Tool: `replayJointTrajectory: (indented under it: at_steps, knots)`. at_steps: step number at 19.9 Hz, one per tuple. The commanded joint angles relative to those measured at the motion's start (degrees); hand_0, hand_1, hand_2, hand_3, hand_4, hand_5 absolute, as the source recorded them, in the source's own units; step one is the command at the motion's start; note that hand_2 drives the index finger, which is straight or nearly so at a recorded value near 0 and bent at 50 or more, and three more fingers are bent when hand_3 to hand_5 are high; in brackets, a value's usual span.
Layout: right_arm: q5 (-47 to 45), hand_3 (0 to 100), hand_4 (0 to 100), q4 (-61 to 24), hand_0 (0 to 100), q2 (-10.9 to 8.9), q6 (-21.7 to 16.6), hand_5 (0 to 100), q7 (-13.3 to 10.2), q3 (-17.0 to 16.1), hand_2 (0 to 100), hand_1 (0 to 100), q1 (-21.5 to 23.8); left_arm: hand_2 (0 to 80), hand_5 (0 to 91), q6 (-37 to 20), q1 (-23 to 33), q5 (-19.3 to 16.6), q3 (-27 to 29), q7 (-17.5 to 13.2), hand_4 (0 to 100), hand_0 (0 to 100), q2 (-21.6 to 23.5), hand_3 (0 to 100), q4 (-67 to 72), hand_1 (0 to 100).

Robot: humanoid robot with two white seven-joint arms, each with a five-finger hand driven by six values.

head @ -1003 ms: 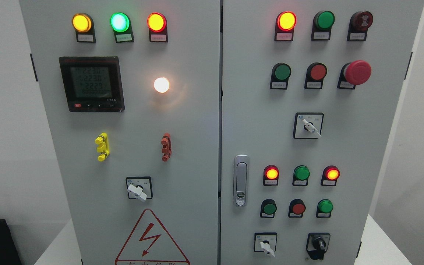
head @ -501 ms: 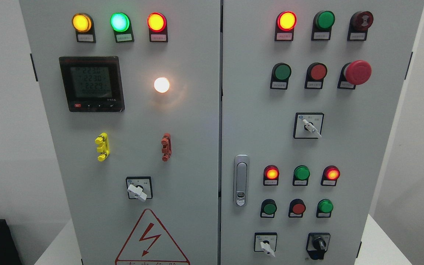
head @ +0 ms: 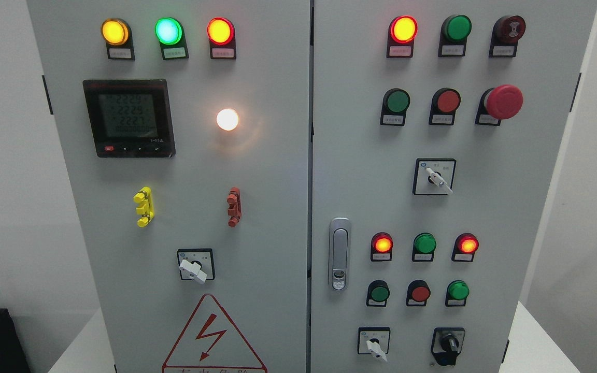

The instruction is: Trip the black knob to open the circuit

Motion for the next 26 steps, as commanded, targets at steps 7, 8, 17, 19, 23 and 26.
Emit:
replayJointTrajectory:
  at_steps: [7, 8, 17, 19, 23, 26]
  knots:
    - [-6.64, 74, 66, -30.06, 0, -1.7, 2.63, 51, -1.95, 1.22, 0, 14, 2.57, 0.0, 0.0, 0.07, 0.0, 0.0, -0.01, 0.0, 0, 12, 0.01, 0, -1.44, 39]
    - [-6.73, 77, 69, -30.68, 0, -2.14, 2.63, 56, -2.22, 1.13, 0, 14, 2.57, 0.0, 0.0, 0.07, 0.0, 0.0, -0.01, 0.0, 0, 12, 0.01, 0, -1.44, 39]
    - [-6.82, 97, 89, -37.01, 0, -3.64, 6.67, 85, -3.72, -1.07, 0, 9, 2.31, 0.0, 0.0, 0.07, 0.0, 0.0, -0.01, 0.0, 0, 12, 0.01, 0, -1.44, 39]
    - [-6.82, 100, 91, -37.36, 0, -3.64, 6.76, 89, -3.81, -1.16, 0, 7, 2.05, 0.0, 0.0, 0.07, 0.0, 0.0, -0.01, 0.0, 0, 12, 0.01, 0, -1.44, 39]
    - [-6.73, 100, 93, -39.03, 0, -3.55, 6.94, 93, -3.81, -1.24, 0, 7, 1.61, 0.0, 0.0, 0.07, 0.0, 0.0, -0.01, 0.0, 0, 12, 0.01, 0, -1.44, 39]
    - [-6.64, 100, 96, -40.43, 0, -3.55, 8.6, 96, -3.81, -1.94, 0, 6, 0.91, 0.0, 0.0, 0.07, 0.0, 0.0, -0.01, 0.0, 0, 12, 0.01, 0, -1.44, 39]
